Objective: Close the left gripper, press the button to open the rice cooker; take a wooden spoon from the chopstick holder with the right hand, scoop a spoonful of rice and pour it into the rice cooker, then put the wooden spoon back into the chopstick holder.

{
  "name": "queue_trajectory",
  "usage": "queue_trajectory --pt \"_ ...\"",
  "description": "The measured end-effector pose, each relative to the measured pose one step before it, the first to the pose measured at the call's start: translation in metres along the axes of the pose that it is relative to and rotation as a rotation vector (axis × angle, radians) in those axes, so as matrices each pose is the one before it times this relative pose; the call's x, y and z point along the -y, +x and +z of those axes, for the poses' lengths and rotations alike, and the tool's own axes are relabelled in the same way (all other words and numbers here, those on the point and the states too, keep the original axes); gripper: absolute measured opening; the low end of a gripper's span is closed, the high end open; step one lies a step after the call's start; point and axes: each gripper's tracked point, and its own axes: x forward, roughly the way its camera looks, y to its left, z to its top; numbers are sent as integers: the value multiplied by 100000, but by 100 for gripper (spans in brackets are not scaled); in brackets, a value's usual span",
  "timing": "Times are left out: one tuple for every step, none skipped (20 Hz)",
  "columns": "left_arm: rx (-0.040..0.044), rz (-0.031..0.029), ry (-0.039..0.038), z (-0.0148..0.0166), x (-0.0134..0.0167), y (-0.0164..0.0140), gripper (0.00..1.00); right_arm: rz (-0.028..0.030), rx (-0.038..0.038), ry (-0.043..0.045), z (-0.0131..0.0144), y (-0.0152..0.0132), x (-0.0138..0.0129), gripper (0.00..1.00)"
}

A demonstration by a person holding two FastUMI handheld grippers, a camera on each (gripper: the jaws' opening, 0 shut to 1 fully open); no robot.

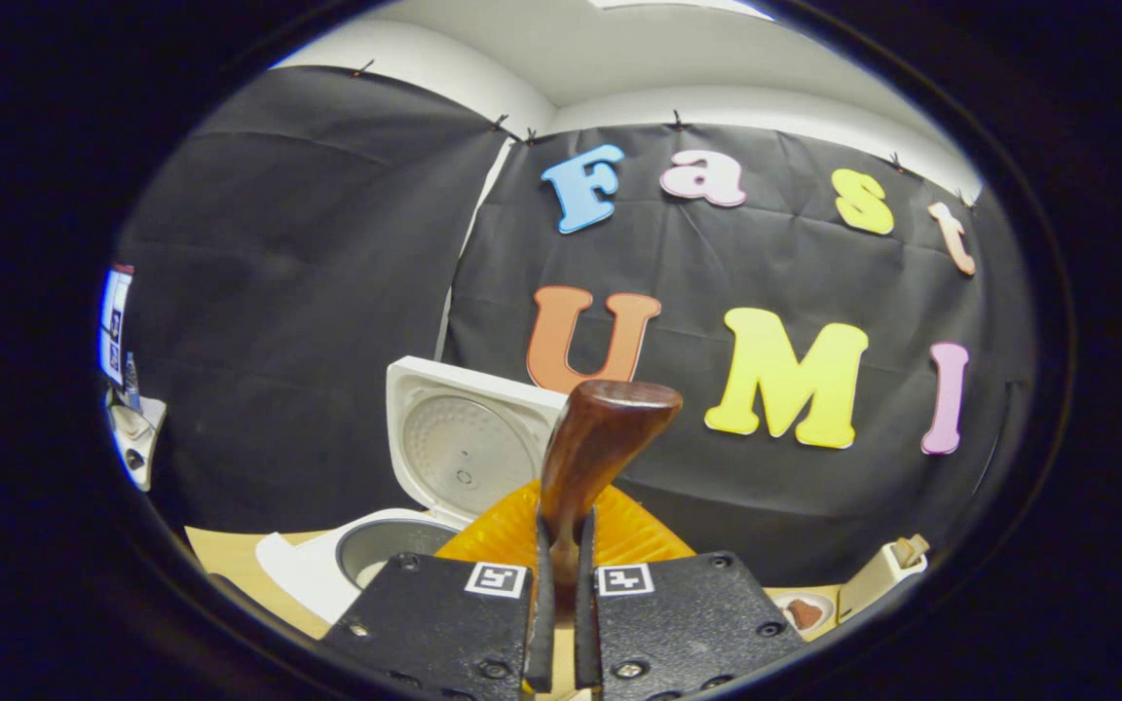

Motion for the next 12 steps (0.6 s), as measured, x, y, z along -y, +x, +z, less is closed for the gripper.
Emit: queue_trajectory --pt "607 -1045 -193 247 774 274 96 -1131 -248 1534 -119 -1210 1334 14" --pt "351 -1272 25 37 782 274 96 -1153 -775 1949 -162 -1149 1349 14" --pt "76 -1085 191 -24 701 210 96 -922 -618 2200 -165 -1173 1182 16" --pt "237 -969 379 185 744 401 96 -429 65 1672 89 -1275 1151 16" --pt "126 -836 210 69 813 399 97 -788 410 1159 75 -1296 1201 16" --pt "353 -1600 456 155 932 401 97 -1297 365 769 79 -1270 1313 16" --pt "-146 -1335 460 29 900 346 96 -1621 223 400 -36 -1122 1438 16" --pt "-80 -928 270 -11 739 351 96 -2164 451 371 23 -1088 1507 16" --pt "3 -1242 138 -19 742 295 96 -2270 196 434 -163 -1028 1531 16" --pt "86 -1308 -177 134 826 397 96 -2366 -10 576 -146 -909 1547 16" --pt "266 -1551 -269 68 783 418 96 -2173 -605 126 -453 -828 1515 16" --pt "486 -1409 -249 77 732 340 96 -2157 -612 0 -388 -686 1541 16"
